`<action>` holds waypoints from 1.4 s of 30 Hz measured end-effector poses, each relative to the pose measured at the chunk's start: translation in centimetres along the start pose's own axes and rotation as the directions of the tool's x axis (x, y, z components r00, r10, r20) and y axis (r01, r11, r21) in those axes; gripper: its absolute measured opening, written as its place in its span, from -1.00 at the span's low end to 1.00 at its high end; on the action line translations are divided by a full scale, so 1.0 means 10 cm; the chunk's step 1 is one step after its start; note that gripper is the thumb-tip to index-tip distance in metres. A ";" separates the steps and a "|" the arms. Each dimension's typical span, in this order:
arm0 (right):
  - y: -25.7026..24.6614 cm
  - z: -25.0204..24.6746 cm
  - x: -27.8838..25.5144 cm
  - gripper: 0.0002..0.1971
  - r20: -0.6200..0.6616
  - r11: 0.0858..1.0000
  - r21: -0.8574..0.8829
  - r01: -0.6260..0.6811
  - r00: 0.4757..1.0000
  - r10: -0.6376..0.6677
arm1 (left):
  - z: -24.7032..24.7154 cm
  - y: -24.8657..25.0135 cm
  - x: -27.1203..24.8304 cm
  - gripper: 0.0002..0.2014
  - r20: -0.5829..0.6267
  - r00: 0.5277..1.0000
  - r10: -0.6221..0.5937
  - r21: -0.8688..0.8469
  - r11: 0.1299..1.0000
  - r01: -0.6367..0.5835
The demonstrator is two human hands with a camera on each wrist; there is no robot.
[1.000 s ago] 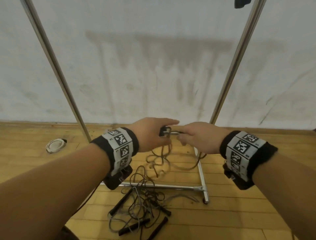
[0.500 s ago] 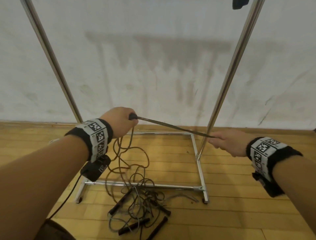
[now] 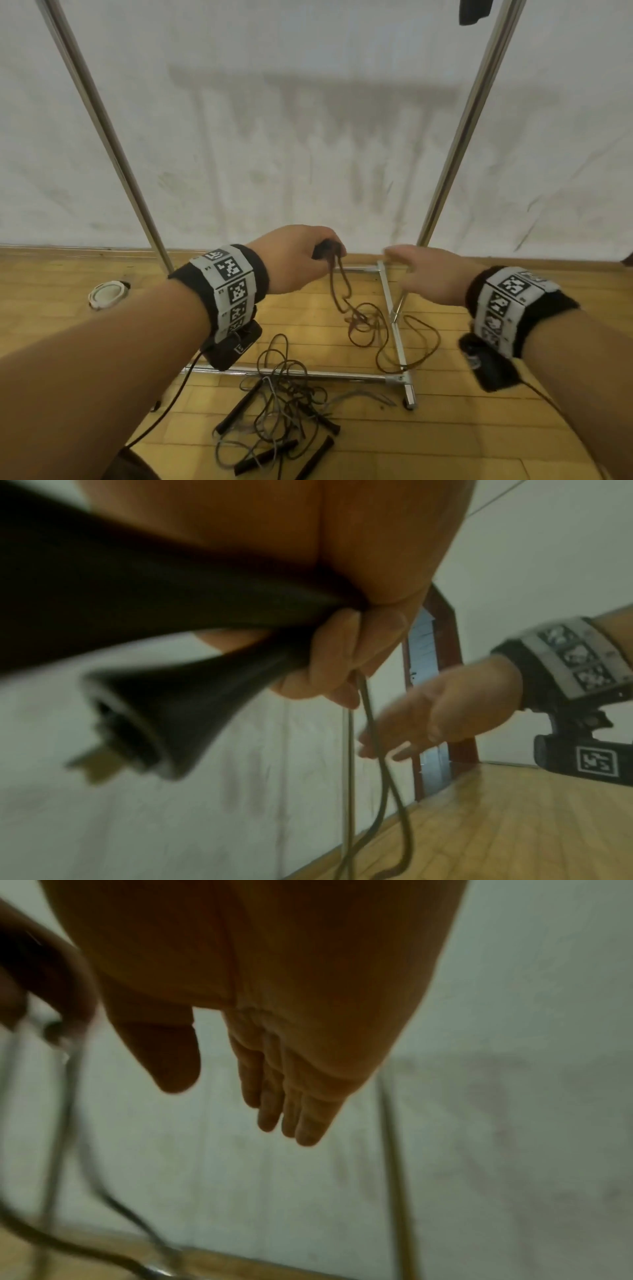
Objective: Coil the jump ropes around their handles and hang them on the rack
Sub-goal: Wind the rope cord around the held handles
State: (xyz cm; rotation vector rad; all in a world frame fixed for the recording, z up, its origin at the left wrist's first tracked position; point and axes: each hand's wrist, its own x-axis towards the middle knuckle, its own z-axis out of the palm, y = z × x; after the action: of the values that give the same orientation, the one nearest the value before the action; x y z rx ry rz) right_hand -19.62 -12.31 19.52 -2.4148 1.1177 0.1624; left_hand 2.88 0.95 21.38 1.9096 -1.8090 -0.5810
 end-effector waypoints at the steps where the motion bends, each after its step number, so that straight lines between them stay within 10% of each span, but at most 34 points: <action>1: -0.20 0.02 -0.03 -0.24 0.020 0.985 0.152 0.081 0.996 -0.085 | 0.02 0.07 0.00 -0.78 0.013 1.000 0.019 -0.007 1.000 -0.019; 7: -0.81 0.13 -0.21 -0.70 -0.035 0.615 0.767 0.182 0.969 -0.244 | 0.02 0.24 0.02 -0.80 -0.163 0.986 0.027 -0.092 0.995 -0.043; 13: -0.93 0.11 -0.22 -0.76 0.012 0.648 0.759 0.066 0.993 -0.116 | -0.04 0.14 0.03 -0.68 -0.461 0.881 -0.110 -0.417 0.903 -0.105; 27: -1.07 0.21 -0.24 -0.42 -0.095 0.353 0.931 0.095 0.995 -0.019 | -0.05 0.54 0.19 -0.64 -0.428 0.763 -0.485 -0.904 0.216 -0.370; 32: -0.94 0.13 -0.26 -0.52 -0.195 0.419 0.895 0.156 0.979 0.052 | -0.02 0.39 0.22 -0.69 -0.544 0.770 -0.335 -0.776 0.550 -0.308; 37: -0.55 -0.04 -0.22 -0.55 -0.319 0.868 0.465 0.174 0.948 -0.019 | -0.13 0.09 0.09 -0.94 -0.400 0.916 -0.017 -0.282 0.954 -0.105; 42: -0.41 -0.02 -0.23 -0.56 -0.203 0.986 0.126 0.107 0.976 -0.080 | -0.15 0.13 -0.06 -0.84 0.039 0.999 0.037 0.278 0.960 -0.046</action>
State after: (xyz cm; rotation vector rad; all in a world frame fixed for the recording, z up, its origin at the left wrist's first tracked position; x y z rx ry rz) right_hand -18.10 -8.57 21.81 -2.3940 1.0581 -0.1828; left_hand 2.69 1.50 23.32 2.0449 -2.0380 -0.3603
